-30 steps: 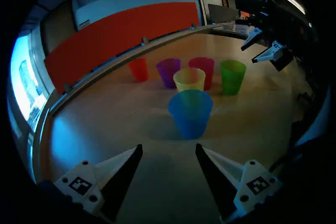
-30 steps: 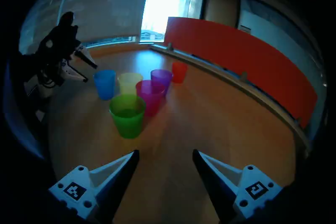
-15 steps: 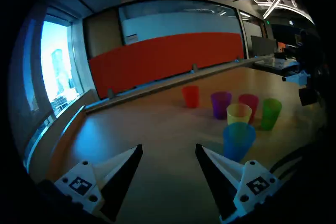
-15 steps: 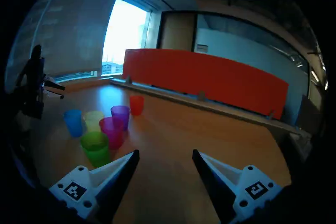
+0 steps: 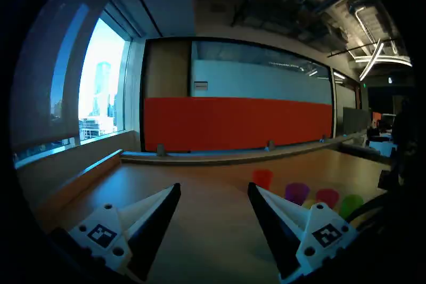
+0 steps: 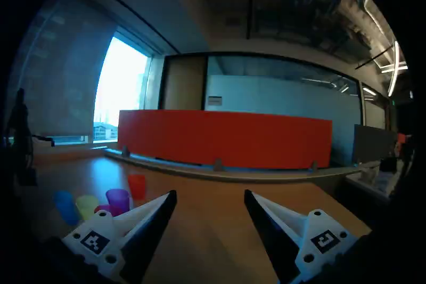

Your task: Pour water

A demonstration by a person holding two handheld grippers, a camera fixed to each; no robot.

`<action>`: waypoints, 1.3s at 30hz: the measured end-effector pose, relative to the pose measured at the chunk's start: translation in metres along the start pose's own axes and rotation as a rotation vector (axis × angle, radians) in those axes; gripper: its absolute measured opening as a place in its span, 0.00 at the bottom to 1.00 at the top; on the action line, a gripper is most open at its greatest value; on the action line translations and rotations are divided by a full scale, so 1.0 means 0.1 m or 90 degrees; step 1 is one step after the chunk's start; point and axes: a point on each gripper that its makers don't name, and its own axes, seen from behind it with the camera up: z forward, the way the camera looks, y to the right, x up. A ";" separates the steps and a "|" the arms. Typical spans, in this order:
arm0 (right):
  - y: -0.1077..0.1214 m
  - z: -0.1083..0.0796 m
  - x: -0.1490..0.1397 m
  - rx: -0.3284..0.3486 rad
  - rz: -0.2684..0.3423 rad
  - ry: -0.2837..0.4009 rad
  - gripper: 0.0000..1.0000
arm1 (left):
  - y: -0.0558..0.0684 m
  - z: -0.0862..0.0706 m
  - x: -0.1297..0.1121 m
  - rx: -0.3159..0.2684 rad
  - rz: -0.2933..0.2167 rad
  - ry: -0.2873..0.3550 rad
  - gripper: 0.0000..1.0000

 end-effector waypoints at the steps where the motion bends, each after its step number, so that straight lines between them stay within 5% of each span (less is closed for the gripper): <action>1: 0.04 0.02 0.07 -0.011 0.006 0.011 0.98 | 0.00 0.02 0.05 -0.001 -0.010 0.010 0.93; 5: 0.21 0.08 0.27 -0.053 0.026 0.043 0.98 | 0.00 0.07 0.25 -0.001 -0.032 0.044 0.93; 15: 0.42 0.13 0.28 -0.104 0.063 0.049 0.98 | -0.04 0.19 0.52 0.017 -0.019 0.091 0.93; 39: 0.42 0.02 -0.16 -0.156 0.051 -0.015 0.98 | 0.11 0.37 -0.14 0.048 -0.032 0.070 0.93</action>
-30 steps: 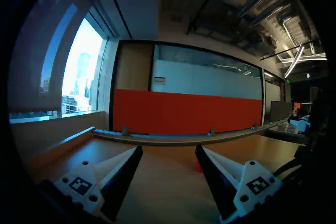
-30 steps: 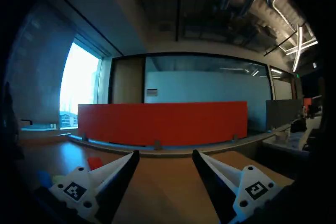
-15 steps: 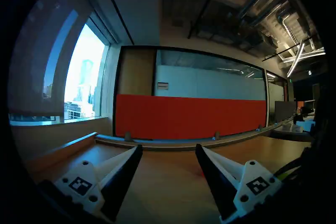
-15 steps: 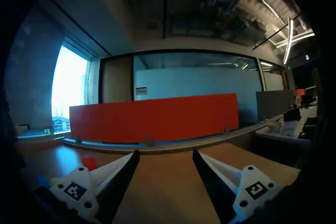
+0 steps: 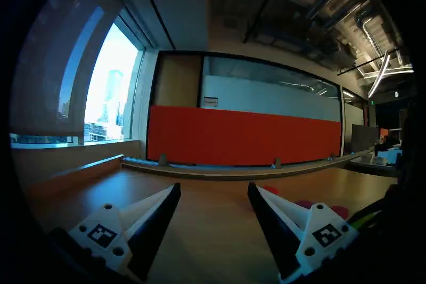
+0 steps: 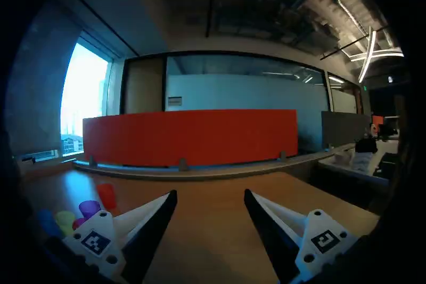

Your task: Pour water

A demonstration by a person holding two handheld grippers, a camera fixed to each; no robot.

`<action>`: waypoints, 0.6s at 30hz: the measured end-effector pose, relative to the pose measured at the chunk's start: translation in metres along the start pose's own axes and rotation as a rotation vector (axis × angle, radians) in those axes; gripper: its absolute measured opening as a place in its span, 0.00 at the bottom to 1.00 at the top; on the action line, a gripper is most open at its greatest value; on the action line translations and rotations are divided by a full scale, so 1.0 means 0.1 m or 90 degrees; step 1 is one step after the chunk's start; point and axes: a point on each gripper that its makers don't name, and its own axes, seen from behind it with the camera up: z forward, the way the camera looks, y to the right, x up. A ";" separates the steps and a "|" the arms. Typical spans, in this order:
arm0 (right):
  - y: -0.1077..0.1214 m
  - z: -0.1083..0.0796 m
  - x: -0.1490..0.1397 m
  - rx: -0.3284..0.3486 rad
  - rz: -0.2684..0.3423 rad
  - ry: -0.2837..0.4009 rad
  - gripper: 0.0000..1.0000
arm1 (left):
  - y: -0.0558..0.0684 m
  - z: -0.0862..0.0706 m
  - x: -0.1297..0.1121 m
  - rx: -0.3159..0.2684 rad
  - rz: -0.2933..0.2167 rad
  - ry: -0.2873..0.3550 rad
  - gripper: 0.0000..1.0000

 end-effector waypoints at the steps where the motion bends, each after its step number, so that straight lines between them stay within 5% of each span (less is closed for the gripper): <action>1: 0.00 0.00 -0.01 -0.002 -0.002 -0.003 0.98 | -0.02 0.00 -0.02 0.007 0.001 -0.001 0.93; 8: 0.00 -0.02 -0.04 -0.010 -0.010 -0.019 0.98 | -0.08 -0.03 -0.09 0.049 0.014 -0.005 0.93; 18: -0.03 -0.04 0.00 -0.011 -0.012 -0.024 0.97 | 0.02 -0.05 -0.23 0.055 0.053 -0.015 0.94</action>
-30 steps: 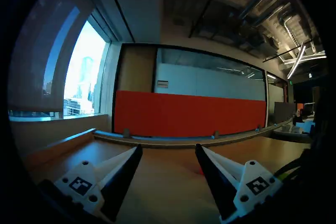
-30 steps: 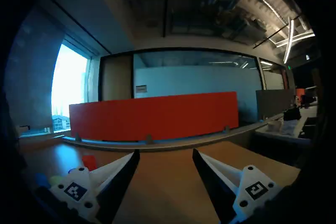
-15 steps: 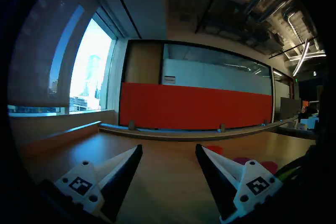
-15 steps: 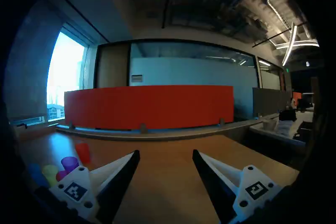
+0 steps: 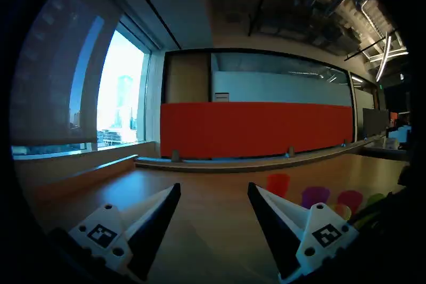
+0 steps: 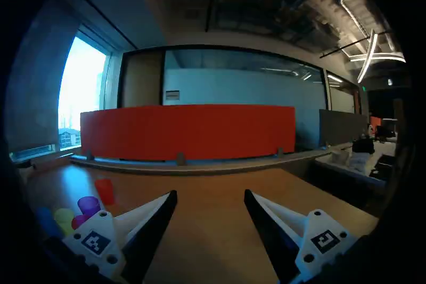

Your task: Pour water

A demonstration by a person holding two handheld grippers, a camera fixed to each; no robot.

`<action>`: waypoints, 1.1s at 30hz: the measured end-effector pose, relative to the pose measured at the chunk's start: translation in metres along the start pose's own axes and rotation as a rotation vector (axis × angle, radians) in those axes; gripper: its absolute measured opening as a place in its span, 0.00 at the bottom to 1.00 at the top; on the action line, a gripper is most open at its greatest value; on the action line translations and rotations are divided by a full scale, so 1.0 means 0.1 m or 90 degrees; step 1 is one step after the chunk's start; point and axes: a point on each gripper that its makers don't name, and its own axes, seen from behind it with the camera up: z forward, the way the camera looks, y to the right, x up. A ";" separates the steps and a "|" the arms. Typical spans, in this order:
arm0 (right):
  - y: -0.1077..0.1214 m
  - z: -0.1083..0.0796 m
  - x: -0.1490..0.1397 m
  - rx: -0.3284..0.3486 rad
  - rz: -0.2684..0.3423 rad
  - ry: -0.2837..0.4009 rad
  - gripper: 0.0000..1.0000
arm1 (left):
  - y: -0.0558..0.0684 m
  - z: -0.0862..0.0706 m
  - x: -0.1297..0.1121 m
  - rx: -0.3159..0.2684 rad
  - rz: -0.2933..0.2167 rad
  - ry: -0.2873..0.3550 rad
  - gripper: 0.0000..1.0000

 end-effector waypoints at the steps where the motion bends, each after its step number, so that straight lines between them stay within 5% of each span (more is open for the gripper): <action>1: -0.01 0.00 0.00 0.001 -0.003 -0.002 0.97 | 0.01 0.01 -0.03 -0.001 0.001 -0.001 0.93; 11: -0.05 0.00 -0.02 0.005 -0.007 -0.007 0.98 | 0.04 0.07 -0.17 -0.007 -0.019 -0.006 0.93; 33: -0.09 -0.01 0.07 0.009 -0.013 0.000 0.98 | 0.05 0.14 -0.33 -0.008 -0.003 -0.034 0.93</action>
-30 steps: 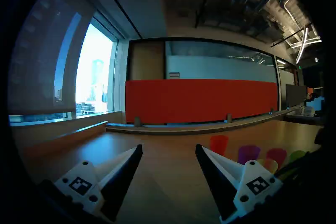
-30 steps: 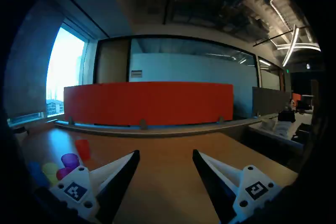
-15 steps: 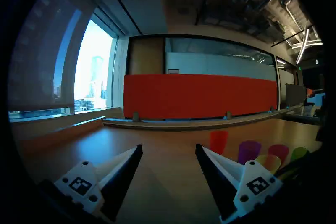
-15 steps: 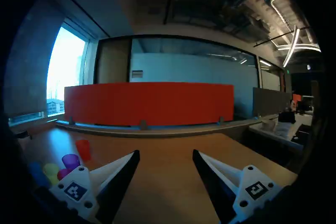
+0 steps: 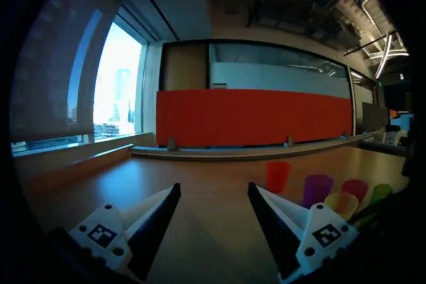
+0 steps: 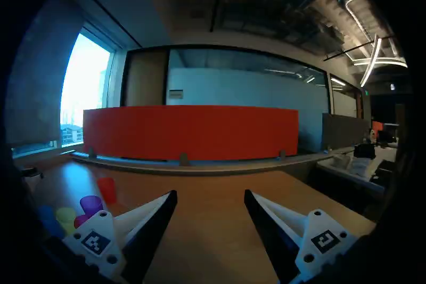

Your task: Pour water

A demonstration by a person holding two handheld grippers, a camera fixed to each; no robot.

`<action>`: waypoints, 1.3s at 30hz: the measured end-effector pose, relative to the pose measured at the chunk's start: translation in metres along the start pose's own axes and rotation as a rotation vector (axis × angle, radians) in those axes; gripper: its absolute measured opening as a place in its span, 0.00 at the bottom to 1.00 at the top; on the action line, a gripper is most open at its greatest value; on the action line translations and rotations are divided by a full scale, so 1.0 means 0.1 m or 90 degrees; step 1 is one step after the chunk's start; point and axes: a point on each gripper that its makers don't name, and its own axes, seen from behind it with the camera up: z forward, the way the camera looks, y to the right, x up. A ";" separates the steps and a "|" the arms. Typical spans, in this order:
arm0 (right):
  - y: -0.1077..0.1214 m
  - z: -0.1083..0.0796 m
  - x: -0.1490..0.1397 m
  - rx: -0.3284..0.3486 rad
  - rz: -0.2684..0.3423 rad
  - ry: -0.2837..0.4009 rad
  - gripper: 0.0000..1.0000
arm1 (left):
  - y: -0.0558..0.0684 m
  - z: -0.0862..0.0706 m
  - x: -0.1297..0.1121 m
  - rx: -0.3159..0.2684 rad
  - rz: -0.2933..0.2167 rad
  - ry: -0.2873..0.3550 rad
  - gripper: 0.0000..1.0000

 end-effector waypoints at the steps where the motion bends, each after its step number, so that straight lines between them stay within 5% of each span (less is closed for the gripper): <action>1: 0.00 0.00 0.00 0.000 0.001 0.000 0.98 | 0.00 0.00 0.00 0.000 0.000 0.000 0.93; 29: 0.07 -0.08 -0.09 0.006 -0.008 0.017 0.98 | 0.01 0.01 -0.01 0.000 0.002 -0.002 0.93; 39: -0.01 -0.01 -0.22 0.019 -0.010 0.053 0.97 | 0.01 0.00 -0.01 0.000 0.002 -0.002 0.93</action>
